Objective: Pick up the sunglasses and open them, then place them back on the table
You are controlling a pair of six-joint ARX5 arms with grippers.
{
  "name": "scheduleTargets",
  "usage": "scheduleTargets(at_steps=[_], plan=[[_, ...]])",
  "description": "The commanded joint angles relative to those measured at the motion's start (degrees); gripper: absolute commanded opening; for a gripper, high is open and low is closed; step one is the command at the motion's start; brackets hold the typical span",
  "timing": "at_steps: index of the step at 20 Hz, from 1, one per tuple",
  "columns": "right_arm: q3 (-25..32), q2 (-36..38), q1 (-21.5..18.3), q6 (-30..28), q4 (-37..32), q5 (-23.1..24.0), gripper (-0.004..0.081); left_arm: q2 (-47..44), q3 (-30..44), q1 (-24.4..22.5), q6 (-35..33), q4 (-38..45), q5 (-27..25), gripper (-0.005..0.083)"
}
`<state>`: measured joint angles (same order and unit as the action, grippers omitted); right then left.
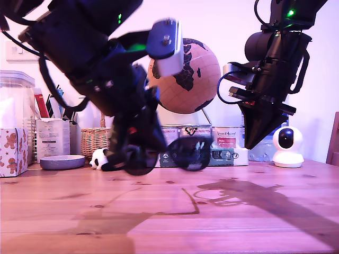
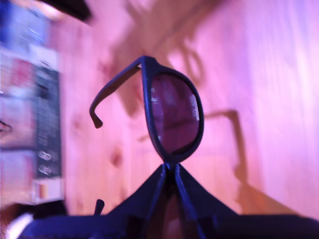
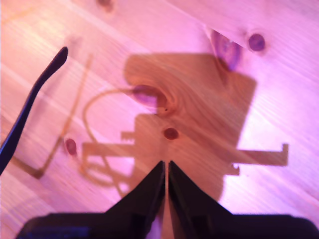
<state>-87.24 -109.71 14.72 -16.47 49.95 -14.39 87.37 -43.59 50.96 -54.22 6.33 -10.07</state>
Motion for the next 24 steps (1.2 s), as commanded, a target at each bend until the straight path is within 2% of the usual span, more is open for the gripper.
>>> scheduleTargets(at_steps=[1,9,24], plan=[[0.11,1.57,0.26,0.20,0.44,-0.04,-0.0011,-0.35,3.37,-0.07,0.22,1.42,0.72,-0.0019],[0.11,1.57,0.66,0.68,0.48,-0.09,-0.0011,0.11,4.92,-1.73,0.39,1.75,4.76,-0.0019],[0.11,1.57,0.63,1.29,0.04,-0.20,-0.0011,5.64,4.92,-1.68,0.46,4.00,5.68,-0.0019]])
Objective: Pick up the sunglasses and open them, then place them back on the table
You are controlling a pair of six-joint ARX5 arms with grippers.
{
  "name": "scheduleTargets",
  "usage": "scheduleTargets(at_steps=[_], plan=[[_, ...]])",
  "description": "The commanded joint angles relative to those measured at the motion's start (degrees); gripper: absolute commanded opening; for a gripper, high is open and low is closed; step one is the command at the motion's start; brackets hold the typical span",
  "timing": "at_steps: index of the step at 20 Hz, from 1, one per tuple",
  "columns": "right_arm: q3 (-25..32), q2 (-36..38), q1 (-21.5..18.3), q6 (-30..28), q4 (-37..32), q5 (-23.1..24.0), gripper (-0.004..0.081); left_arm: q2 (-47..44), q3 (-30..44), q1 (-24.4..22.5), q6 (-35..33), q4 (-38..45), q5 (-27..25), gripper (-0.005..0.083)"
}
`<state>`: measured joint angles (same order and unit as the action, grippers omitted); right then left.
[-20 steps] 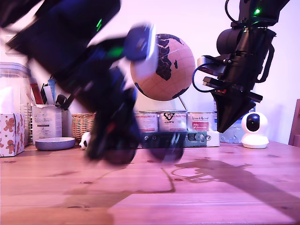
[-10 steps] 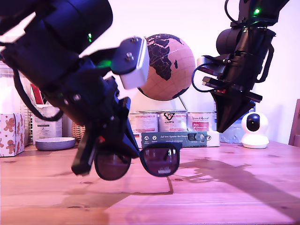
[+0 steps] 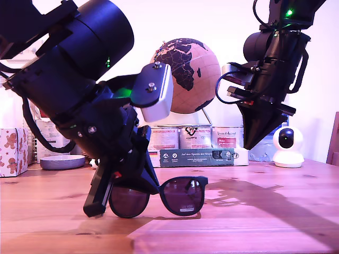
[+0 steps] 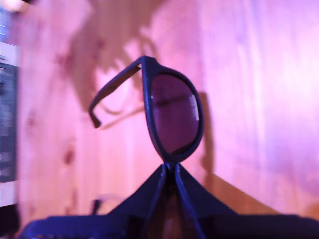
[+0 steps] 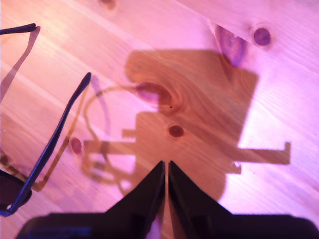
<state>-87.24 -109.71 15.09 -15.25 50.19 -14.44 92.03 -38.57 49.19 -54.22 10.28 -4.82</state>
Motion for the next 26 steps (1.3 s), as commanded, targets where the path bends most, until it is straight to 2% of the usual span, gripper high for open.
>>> scheduleTargets(at_steps=[1,3,5,7,8,10,15,21,22,23,25,26], plan=[[0.11,1.57,0.26,0.07,-0.24,-0.15,-0.0011,0.98,-0.13,0.11,0.46,0.11,0.46,-0.0013],[0.11,1.57,0.26,0.07,-0.46,-0.15,-0.0011,0.98,-0.13,0.09,0.48,0.09,0.44,0.0008],[0.11,1.57,0.26,0.11,-0.83,-0.15,-0.0011,0.98,-0.13,0.09,0.50,0.15,0.96,0.0120],[0.11,1.57,0.26,0.24,-0.96,-0.15,-0.0011,0.96,-0.13,0.11,0.50,0.55,1.01,0.0284],[0.11,1.55,0.26,0.28,-1.07,-0.15,-0.0011,0.96,-0.13,0.11,0.50,0.68,1.01,0.0336],[0.11,1.55,0.26,0.28,-1.27,-0.15,-0.0011,0.94,-0.13,0.11,0.50,0.72,0.92,0.0363],[0.11,1.57,0.26,0.28,-1.79,-0.15,-0.0011,-1.57,-0.13,1.55,2.32,0.48,-2.21,0.0363],[0.11,1.55,0.26,0.42,-1.77,-0.17,-0.0010,-9.77,-0.13,2.73,5.53,-1.77,-6.12,0.0348],[0.11,1.57,0.26,0.61,-1.86,-0.17,-0.0010,-11.67,-0.13,2.73,6.40,-1.88,-7.13,0.0310],[0.11,1.55,0.26,0.61,-2.36,-0.17,-0.0010,-13.62,-0.13,2.73,6.82,-1.95,-8.13,0.0225],[0.11,1.55,0.28,3.58,-3.72,-0.85,-0.0010,-18.05,-0.15,2.73,7.37,-2.14,-8.59,-0.0033],[0.11,1.55,0.28,4.90,-4.52,-1.79,-0.0010,-20.15,-0.28,2.73,7.63,-2.49,-8.57,-0.0012]])
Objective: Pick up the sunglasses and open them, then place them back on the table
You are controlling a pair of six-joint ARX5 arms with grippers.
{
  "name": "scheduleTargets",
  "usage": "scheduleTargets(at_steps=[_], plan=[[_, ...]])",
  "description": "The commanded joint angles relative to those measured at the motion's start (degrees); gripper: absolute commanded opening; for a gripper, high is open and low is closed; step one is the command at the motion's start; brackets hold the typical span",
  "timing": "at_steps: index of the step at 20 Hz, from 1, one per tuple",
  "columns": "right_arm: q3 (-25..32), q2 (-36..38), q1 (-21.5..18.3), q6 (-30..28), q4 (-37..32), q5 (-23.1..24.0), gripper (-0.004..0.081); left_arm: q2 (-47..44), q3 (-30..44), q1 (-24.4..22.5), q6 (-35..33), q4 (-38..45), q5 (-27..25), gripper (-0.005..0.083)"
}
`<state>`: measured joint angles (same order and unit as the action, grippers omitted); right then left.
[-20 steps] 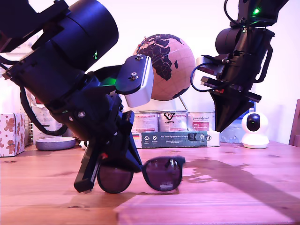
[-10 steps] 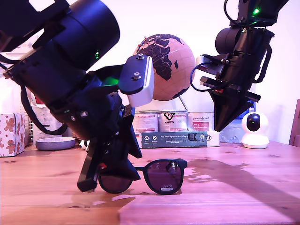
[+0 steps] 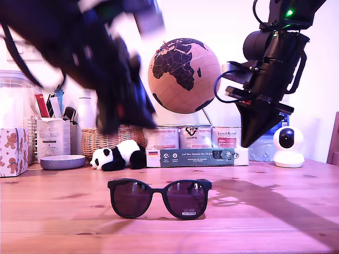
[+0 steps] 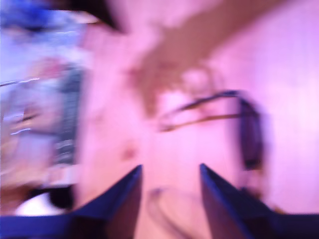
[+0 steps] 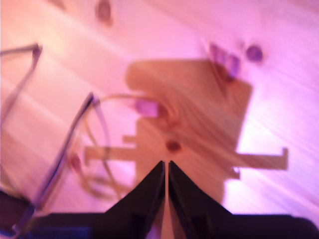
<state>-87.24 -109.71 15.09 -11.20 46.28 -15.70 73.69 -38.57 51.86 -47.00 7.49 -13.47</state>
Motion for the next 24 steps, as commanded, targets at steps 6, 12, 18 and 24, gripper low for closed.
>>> scheduleTargets(at_steps=[6,12,18,24], plan=[[0.11,3.98,1.11,8.68,-7.23,3.98,-0.0010,-11.19,-1.53,-2.38,18.10,-2.21,-0.09,-0.0012],[0.20,9.68,4.02,10.25,-13.05,14.69,-0.0010,-11.82,-1.53,-12.66,29.00,-4.46,13.18,-0.0012],[5.05,13.55,8.24,11.45,-17.11,21.29,-0.0010,-11.96,-1.53,-19.56,33.55,-4.46,18.73,-0.0012],[21.70,23.65,8.48,10.75,-29.77,26.60,-0.0010,-12.15,-1.49,-27.76,33.59,-4.26,23.56,-0.0012]])
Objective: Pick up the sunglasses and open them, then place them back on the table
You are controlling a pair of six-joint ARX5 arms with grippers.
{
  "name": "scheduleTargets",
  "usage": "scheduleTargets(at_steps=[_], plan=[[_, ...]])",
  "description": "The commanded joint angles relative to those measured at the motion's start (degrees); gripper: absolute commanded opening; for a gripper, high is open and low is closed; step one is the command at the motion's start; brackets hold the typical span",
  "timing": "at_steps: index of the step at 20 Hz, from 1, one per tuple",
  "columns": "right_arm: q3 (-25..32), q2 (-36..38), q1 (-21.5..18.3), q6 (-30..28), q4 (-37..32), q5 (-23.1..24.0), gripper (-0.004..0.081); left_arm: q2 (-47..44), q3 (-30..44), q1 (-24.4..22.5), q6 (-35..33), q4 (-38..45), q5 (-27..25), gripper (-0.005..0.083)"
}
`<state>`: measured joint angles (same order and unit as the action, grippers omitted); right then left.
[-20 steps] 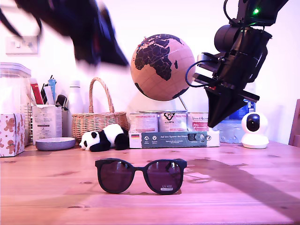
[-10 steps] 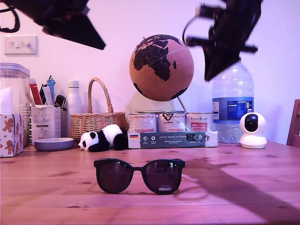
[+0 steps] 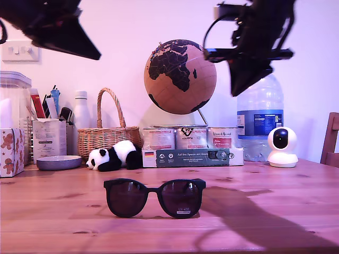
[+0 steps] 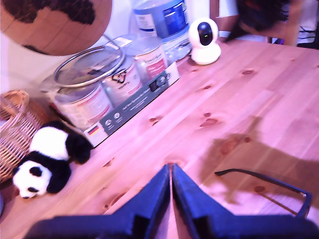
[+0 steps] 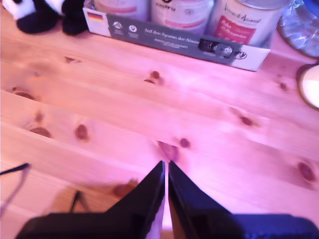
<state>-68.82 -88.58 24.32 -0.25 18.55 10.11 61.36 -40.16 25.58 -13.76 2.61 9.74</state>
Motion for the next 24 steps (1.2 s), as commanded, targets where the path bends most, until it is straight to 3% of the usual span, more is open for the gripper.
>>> scheduleTargets(at_steps=[1,6,10,15,19,24], plan=[[6.49,4.61,-2.01,-0.20,-4.07,0.83,-0.0010,-0.17,0.22,-3.39,1.01,0.66,1.49,-0.0012],[19.34,13.94,-10.08,-0.20,-12.46,0.00,-0.0010,-4.35,4.26,-12.46,4.94,5.03,3.19,-0.0012],[25.81,18.32,-15.63,0.31,-19.23,-4.04,-0.0010,-5.25,8.85,-16.90,8.26,7.91,4.94,-0.0012],[33.07,21.92,-18.84,0.48,-27.91,-3.48,-0.0010,-5.25,14.10,-17.33,10.43,13.64,4.72,-0.0012],[37.44,24.94,-22.45,1.73,-29.59,-3.80,-0.0010,-5.25,17.51,-18.03,12.28,16.90,4.17,-0.0012],[43.65,33.68,-22.84,2.16,-33.68,-4.20,-0.0010,-8.13,20.87,-18.12,13.42,19.74,4.39,-0.0012]])
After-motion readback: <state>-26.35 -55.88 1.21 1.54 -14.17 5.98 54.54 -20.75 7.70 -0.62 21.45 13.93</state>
